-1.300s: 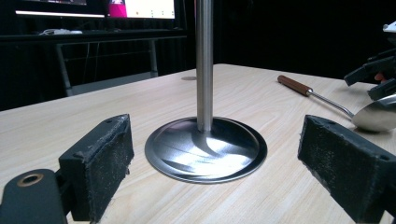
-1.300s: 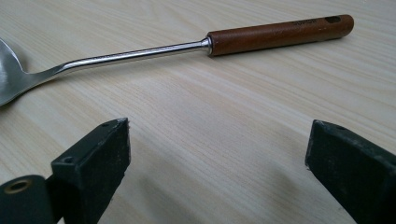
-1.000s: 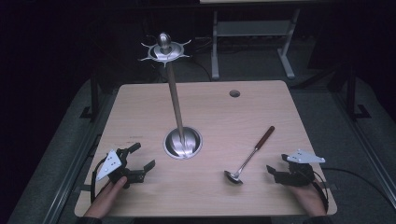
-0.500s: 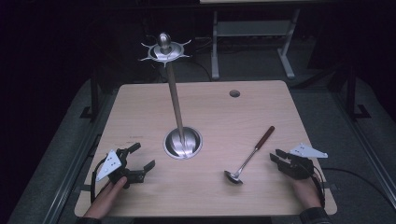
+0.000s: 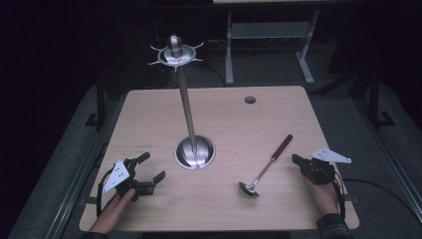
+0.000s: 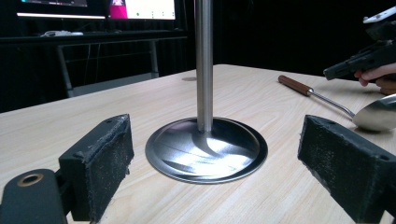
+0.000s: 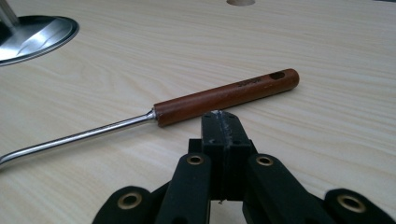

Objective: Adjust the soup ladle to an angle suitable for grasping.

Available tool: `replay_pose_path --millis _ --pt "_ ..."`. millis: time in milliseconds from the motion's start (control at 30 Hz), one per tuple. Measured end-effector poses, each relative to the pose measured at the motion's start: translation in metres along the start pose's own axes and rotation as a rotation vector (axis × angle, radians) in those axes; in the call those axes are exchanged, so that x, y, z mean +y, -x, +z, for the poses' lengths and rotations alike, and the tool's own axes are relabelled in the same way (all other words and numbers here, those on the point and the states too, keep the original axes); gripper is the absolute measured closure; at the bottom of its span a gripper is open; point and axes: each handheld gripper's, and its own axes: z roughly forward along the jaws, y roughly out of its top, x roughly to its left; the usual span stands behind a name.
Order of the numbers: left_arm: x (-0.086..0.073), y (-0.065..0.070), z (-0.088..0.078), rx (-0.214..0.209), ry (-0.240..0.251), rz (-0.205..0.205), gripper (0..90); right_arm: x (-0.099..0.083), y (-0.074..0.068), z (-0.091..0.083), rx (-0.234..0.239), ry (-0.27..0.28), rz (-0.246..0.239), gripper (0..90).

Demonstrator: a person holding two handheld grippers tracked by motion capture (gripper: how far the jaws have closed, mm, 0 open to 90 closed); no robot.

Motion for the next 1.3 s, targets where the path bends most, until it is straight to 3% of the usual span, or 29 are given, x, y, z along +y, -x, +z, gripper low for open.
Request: replay_pose_path --millis 200,733,833,1067,1100,1300 --pt "0.000 0.000 0.000 0.002 0.001 -0.004 9.7 0.005 0.004 0.010 -0.015 -0.012 -0.013 89.7" --pt "0.000 0.000 0.000 0.001 0.000 -0.002 9.7 0.023 0.017 0.040 -0.046 -0.055 0.010 89.7" --pt "0.000 0.000 0.000 0.000 0.001 -0.005 9.7 0.025 0.020 0.044 -0.048 -0.076 0.041 89.8" --pt "0.000 0.000 0.000 0.000 0.007 -0.011 9.7 0.030 0.018 0.056 -0.059 -0.103 0.034 89.7" --pt "0.000 0.000 0.000 -0.001 0.009 -0.015 9.7 0.031 0.016 0.058 -0.062 -0.113 0.013 89.8" --pt "0.000 0.000 0.000 -0.001 0.008 -0.014 9.7 0.032 0.012 0.061 -0.055 -0.128 -0.009 89.8"
